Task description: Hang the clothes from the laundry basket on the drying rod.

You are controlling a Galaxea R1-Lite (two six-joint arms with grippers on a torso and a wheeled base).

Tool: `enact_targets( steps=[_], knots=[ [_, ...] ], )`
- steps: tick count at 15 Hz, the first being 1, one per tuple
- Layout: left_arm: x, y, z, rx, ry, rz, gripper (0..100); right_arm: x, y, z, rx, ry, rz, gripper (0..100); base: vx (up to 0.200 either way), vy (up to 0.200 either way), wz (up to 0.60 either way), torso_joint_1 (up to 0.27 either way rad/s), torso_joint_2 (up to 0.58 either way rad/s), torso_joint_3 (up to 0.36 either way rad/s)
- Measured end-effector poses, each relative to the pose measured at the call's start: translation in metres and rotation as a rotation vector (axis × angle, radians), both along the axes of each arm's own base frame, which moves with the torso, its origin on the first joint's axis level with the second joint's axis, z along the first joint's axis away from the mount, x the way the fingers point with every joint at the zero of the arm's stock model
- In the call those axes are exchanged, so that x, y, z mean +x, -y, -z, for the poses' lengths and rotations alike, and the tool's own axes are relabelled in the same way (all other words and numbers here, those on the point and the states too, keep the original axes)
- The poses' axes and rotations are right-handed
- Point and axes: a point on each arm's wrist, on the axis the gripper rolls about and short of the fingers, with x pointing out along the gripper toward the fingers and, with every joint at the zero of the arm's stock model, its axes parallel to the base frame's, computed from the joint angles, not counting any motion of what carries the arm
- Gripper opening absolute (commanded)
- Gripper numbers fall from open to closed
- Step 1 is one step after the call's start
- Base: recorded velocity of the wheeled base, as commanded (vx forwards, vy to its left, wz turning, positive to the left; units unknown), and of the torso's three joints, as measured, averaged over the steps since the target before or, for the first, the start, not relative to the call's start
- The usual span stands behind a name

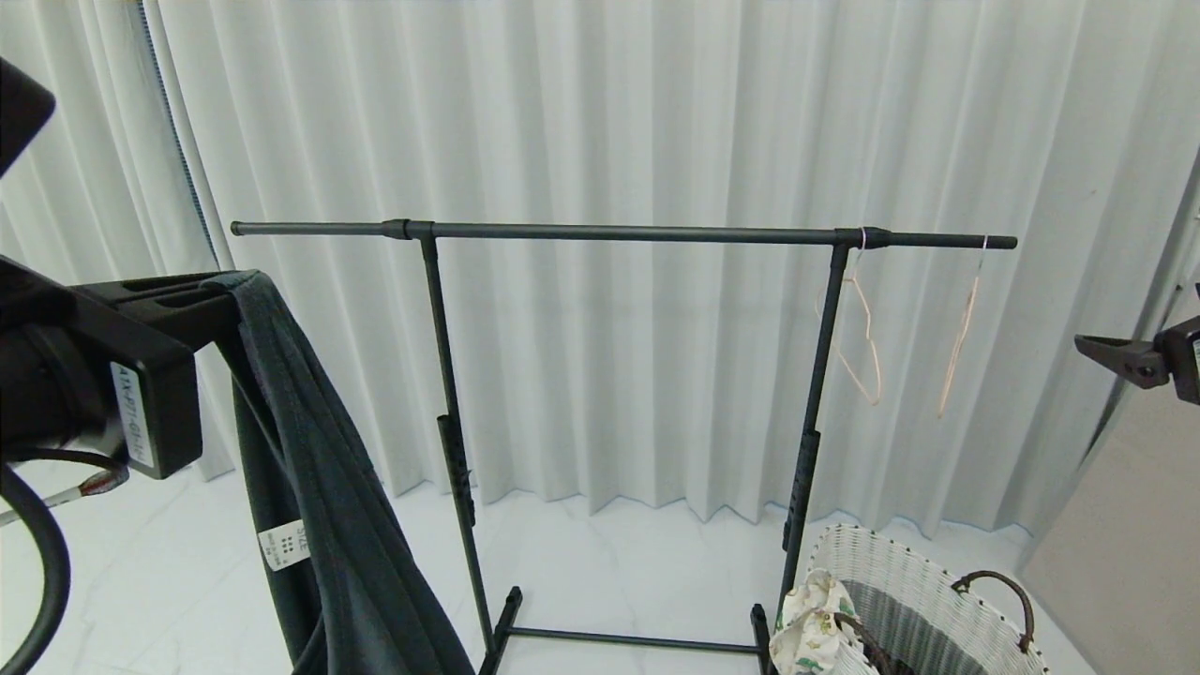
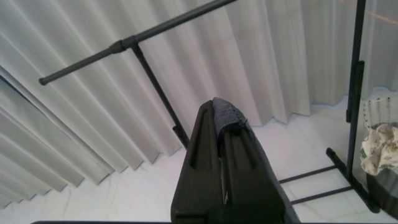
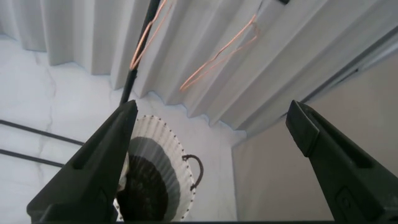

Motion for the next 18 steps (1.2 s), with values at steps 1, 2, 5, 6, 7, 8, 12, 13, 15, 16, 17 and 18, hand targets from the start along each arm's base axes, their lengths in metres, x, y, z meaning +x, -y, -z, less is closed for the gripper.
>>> enact_targets(
  steps=[1, 2, 5, 6, 7, 8, 12, 13, 15, 16, 17, 18],
  knots=[
    [0.000, 0.000, 0.000, 0.000, 0.001, -0.001, 0, 0.000, 0.000, 0.000, 0.002, 0.005, -0.004, 100, 0.000, 0.000, 0.00, 0.271, -0.55, -0.271],
    [0.000, 0.000, 0.000, -0.002, 0.002, -0.001, 0, 0.000, 0.000, -0.001, 0.004, 0.012, -0.015, 100, 0.000, 0.000, 0.00, 0.188, -0.36, -0.183],
    [0.000, 0.000, 0.000, -0.002, 0.001, 0.000, 0, 0.001, 0.000, 0.001, -0.063, 0.032, -0.027, 100, 0.000, 0.000, 0.00, 0.072, -0.12, -0.066],
    [0.000, 0.000, 0.000, -0.001, 0.001, 0.000, 0, 0.001, 0.001, 0.001, -0.069, 0.046, -0.026, 100, 0.000, 0.000, 0.00, 0.000, 0.00, 0.000],
    [0.000, 0.000, 0.000, -0.001, 0.001, 0.000, 0, 0.002, 0.001, 0.002, -0.072, 0.054, -0.022, 100, 0.000, 0.000, -0.60, 0.041, -0.02, -0.002],
    [-0.001, 0.000, 0.000, -0.001, 0.001, 0.000, 0, 0.002, 0.001, 0.004, -0.075, 0.052, -0.011, 100, 0.000, 0.000, -0.60, 0.002, -0.01, -0.012],
    [-0.002, -0.002, -0.001, -0.006, 0.005, 0.001, 0, 0.003, 0.002, 0.008, -0.076, 0.054, 0.004, 100, 0.000, 0.000, -0.30, 0.001, 0.00, 0.001],
    [-0.002, -0.002, -0.001, -0.007, 0.007, 0.000, 0, 0.004, 0.003, 0.007, -0.073, 0.066, 0.008, 100, 0.000, 0.000, 0.00, 0.000, 0.00, 0.000],
    [-0.003, -0.003, -0.002, -0.016, 0.008, -0.003, 0, 0.006, 0.003, 0.008, -0.070, 0.083, 0.008, 100, 0.000, 0.000, 0.00, 0.000, 0.00, 0.000],
    [-0.003, -0.003, -0.002, -0.029, 0.010, -0.007, 0, 0.008, 0.003, 0.007, -0.068, 0.104, 0.006, 100, 0.000, 0.000, 0.00, 0.000, 0.00, 0.000],
    [-0.004, -0.004, -0.003, -0.038, 0.009, -0.010, 0, 0.010, 0.003, 0.008, -0.067, 0.110, 0.003, 100, 0.000, 0.000, 0.00, 0.000, 0.00, 0.000],
    [-0.004, -0.004, -0.003, -0.048, 0.009, -0.013, 0, 0.013, 0.003, 0.009, -0.065, 0.123, 0.004, 100, 0.200, 0.000, 0.00, 0.002, 0.00, 0.007]
  ],
)
